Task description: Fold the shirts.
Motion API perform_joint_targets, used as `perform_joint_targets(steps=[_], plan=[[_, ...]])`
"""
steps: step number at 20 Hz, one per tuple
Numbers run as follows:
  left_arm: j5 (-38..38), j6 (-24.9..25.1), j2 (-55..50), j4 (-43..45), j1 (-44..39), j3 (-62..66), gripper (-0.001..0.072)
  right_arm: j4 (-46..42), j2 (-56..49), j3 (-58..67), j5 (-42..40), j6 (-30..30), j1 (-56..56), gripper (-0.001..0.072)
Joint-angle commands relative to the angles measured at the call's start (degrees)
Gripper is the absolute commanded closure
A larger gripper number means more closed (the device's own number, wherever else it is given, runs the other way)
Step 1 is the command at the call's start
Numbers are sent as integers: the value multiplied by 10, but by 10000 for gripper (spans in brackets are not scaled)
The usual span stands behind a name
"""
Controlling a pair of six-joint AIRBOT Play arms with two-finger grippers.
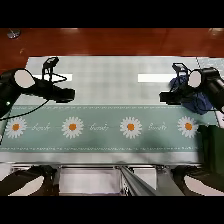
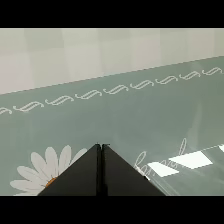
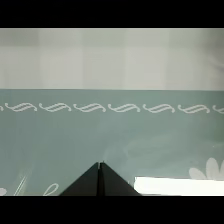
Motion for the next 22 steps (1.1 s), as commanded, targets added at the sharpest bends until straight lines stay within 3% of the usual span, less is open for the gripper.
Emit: perform_joint_targets(steps=[1, 12, 17, 18, 19, 20, 21, 22], plan=[[0, 0, 0, 0, 1, 0, 684, 0, 0, 0, 0, 0, 0, 678], [0, 0, -1, 0, 1, 0, 684, 0, 0, 0, -2, 0, 0, 678], [10, 0, -1, 0, 0, 0, 684, -35, 0, 0, -126, 0, 0, 670], [32, 0, -1, 0, 1, 0, 684, -80, 0, 0, -154, 0, 0, 516], [62, 2, -2, 0, 0, 0, 684, -132, -1, 0, -184, 8, 0, 260], [97, 8, -4, 2, 1, 0, 679, -204, -2, 0, -219, 47, 0, 86], [133, 8, -9, 3, 2, 0, 506, -278, -5, 0, -246, 94, -5, 80], [165, 7, -15, 4, 2, 0, -12, -341, -10, 4, -266, 142, -21, 80]])
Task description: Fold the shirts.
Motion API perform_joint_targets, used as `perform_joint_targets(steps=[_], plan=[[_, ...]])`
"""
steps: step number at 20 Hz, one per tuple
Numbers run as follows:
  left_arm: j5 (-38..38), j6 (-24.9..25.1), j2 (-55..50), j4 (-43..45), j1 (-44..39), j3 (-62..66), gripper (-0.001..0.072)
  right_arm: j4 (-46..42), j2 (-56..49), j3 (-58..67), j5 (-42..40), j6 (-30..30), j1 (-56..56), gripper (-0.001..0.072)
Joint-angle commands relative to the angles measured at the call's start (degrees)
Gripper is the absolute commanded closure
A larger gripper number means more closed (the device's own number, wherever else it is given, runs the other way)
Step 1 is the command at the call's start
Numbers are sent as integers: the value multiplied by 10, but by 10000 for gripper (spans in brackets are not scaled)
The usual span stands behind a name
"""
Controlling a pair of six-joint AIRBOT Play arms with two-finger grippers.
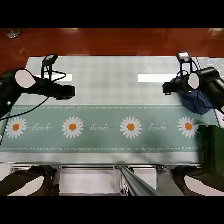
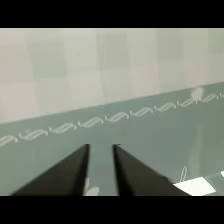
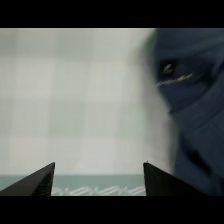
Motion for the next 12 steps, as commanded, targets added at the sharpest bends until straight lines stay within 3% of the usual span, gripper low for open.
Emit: perform_joint_targets(steps=[1, 4, 6, 9, 12], plan=[[115, 3, -14, 12, 1, 0, 1, -203, -17, 16, -97, 117, -41, 80], [150, 3, -22, 44, 6, 0, 3, -188, -70, 64, -95, 127, -143, 80], [146, 3, -24, 45, 17, 0, 3, -124, -111, 88, -86, 123, -213, 81], [132, 3, -27, 45, 38, 0, 3, 18, -167, 107, -25, 37, -269, 94], [78, 3, -28, 45, 49, 0, 4, 91, -211, 118, 57, -23, -279, 94]])
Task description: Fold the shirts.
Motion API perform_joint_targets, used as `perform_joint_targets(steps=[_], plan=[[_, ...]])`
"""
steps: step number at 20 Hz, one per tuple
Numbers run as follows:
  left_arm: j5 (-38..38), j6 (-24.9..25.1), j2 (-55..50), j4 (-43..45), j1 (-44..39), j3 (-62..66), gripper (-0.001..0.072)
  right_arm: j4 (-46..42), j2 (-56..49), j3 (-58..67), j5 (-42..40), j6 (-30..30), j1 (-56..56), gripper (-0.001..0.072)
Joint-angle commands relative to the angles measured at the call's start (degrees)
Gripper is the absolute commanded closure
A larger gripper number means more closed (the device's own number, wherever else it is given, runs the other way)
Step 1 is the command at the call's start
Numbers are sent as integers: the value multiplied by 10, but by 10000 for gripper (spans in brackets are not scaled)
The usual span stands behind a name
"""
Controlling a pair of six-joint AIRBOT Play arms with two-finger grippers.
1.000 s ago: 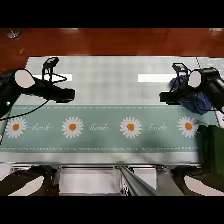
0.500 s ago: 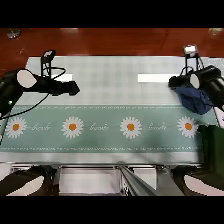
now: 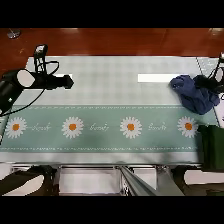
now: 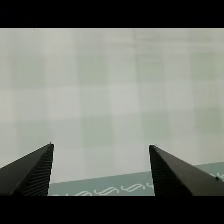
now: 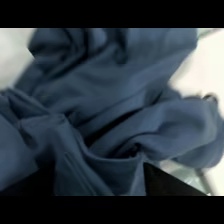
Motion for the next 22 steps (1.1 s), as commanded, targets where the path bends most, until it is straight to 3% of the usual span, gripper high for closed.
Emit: perform_joint_targets(steps=[1, 2, 3, 4, 7, 8, 9, 10, 13, 15, 17, 19, 22], plan=[[-66, 0, -2, 3, 15, 0, 3, 113, -53, 20, 97, -73, -28, 118], [-103, -1, -2, 8, 18, 0, 4, 143, -55, 24, 114, -93, -28, 291], [-141, -16, -2, 20, 24, 0, 4, 184, -52, 33, 131, -129, -28, 625], [-181, -31, -1, 45, 34, 0, 4, 228, -47, 49, 148, -166, -28, 677], [-294, -31, 19, 78, 82, 0, 4, 322, 1, 133, 176, -202, -26, 678], [-312, 1, 37, 56, 94, -1, 4, 335, 28, 165, 172, -203, -23, 678], [-314, 51, 63, 10, 104, -6, 3, 333, 57, 198, 165, -199, -18, 679], [-310, 71, 96, -34, 114, -12, 4, 335, 84, 227, 155, -197, -14, 679], [-291, 77, 206, -140, 118, -39, 4, 334, 167, 303, 133, -204, 15, 679], [-245, 61, 300, -188, 112, -89, 4, 334, 226, 320, 113, -214, 45, 679], [-181, 2, 388, -190, 97, -157, 5, 332, 283, 321, 113, -225, 85, 679], [-155, -33, 455, -190, 82, -219, 5, 332, 324, 321, 147, -238, 138, 679], [-156, -48, 498, -192, 61, -274, 5, 333, 342, 312, 231, -240, 244, 679]])
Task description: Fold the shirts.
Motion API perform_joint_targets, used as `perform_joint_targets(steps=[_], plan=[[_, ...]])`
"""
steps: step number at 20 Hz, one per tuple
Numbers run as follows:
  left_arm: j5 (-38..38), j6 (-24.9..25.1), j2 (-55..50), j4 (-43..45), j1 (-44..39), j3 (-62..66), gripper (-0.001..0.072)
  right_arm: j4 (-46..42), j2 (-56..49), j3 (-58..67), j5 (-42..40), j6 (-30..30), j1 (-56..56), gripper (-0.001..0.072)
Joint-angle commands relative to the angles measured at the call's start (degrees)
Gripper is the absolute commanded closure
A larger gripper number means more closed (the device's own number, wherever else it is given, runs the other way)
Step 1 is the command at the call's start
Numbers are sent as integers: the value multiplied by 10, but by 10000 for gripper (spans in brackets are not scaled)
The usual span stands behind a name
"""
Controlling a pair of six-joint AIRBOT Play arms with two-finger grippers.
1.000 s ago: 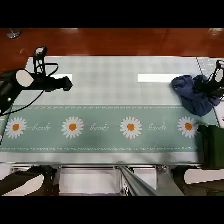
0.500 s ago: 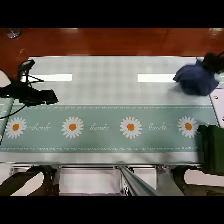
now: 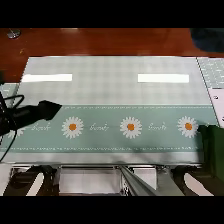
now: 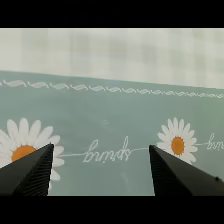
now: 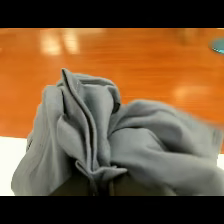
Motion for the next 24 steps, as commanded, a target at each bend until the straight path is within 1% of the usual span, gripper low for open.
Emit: perform_joint_targets(steps=[1, 3, 4, 5, 8, 9, 10, 13, 14, 15, 16, 17, 19, 21, 22, 24], plan=[[26, -30, 58, -15, -24, -62, 5, 2, 33, -24, 73, -9, 131, 679], [28, -27, 48, -15, -33, -63, 5, -7, 33, -110, 57, 12, 223, 679], [28, -25, 44, -15, -34, -64, 5, -14, 33, -169, 35, 35, 265, 679], [28, -21, 40, -15, -35, -64, 5, -20, 32, -242, -3, 64, 306, 679], [28, -21, 33, -15, -35, -64, 5, -16, 7, -444, -200, 164, 387, 679], [28, -21, 31, -15, -35, -64, 5, -12, -20, -475, -240, 188, 401, 679], [28, -21, 27, -15, -35, -64, 5, 4, -57, -486, -264, 200, 413, 679], [28, -21, 6, -15, -35, -64, 4, 92, -169, -471, -314, 182, 448, 678], [28, -21, -4, -15, -35, -64, 5, 119, -200, -455, -310, 172, 455, 610], [28, -21, -14, -15, -35, -64, 5, 153, -224, -433, -287, 143, 458, 232], [28, -21, -25, -15, -35, -64, 5, 175, -243, -397, -239, 89, 453, 90], [28, -21, -37, -15, -35, -64, 4, 168, -247, -359, -189, 64, 438, 90], [24, -21, -56, -15, -35, -63, 4, 118, -222, -293, -107, 63, 375, 90], [-2, -31, -64, -15, -35, -64, 5, 50, -161, -253, -66, 67, 271, 91], [-22, -35, -68, -15, -35, -64, 5, 19, -122, -251, -59, 77, 203, 91], [-64, -49, -80, -15, -35, -78, 4, -31, -65, -268, -17, 87, 68, 92]])
